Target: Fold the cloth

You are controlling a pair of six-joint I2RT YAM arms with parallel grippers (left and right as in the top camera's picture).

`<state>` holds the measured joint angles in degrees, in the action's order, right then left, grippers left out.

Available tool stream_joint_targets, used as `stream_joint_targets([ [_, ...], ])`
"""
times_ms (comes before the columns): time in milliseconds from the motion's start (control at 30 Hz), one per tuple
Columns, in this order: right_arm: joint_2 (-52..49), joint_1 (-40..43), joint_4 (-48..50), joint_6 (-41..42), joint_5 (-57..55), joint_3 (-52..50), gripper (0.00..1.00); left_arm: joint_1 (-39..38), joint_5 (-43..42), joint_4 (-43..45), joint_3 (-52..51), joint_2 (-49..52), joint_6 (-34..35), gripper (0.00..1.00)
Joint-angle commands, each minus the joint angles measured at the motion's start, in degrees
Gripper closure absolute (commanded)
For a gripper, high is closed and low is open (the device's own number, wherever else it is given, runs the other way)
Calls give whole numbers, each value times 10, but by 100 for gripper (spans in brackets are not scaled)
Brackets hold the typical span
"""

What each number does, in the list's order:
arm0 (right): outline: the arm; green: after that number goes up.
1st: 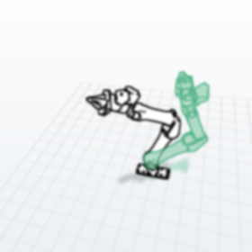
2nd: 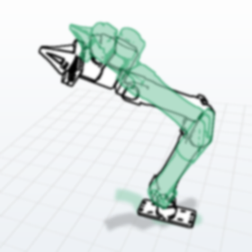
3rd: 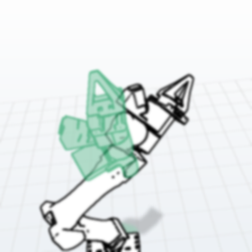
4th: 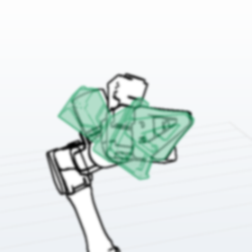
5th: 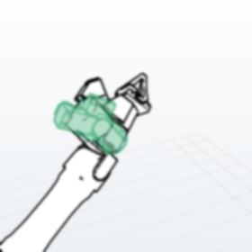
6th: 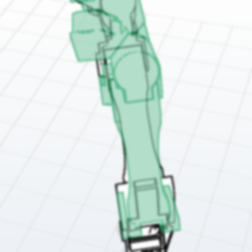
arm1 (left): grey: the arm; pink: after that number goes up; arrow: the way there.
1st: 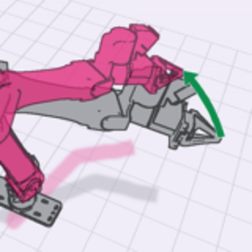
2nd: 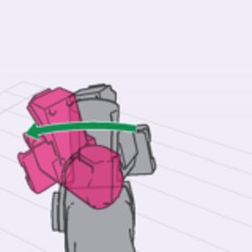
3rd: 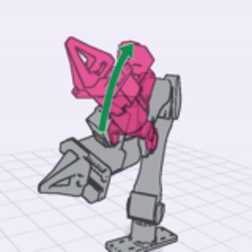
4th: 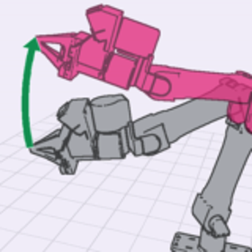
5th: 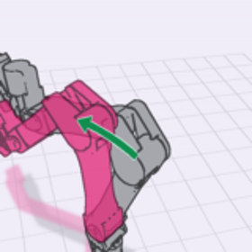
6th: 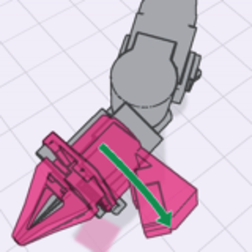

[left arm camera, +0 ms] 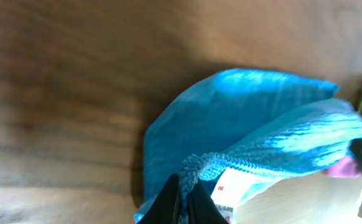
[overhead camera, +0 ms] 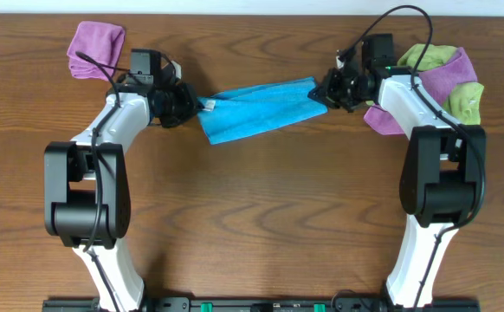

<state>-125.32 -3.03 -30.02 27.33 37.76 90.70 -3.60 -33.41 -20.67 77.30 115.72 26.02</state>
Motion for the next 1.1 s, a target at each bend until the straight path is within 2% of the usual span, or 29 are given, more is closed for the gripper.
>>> stream_joint_targets([
  [0, -7, 4, -4, -15, 2, 9, 98, -2, 32, -10, 6, -5, -25, 94],
  [133, -7, 4, -13, -23, -7, 9, 98, -12, 34, -9, 6, -5, -29, 94],
  [400, -7, 4, -7, -23, -16, 9, 99, -35, 34, 58, 6, -5, -29, 95],
  [633, -7, 14, -24, -24, -7, 9, 99, -43, 40, 35, 6, -5, -31, 94],
  [900, -7, 20, -35, -26, -2, 9, 99, -43, 41, 11, 6, -5, -66, 94],
  [1067, -7, 20, -41, -32, -2, 9, 99, -43, 61, 5, 6, -5, -70, 90],
])
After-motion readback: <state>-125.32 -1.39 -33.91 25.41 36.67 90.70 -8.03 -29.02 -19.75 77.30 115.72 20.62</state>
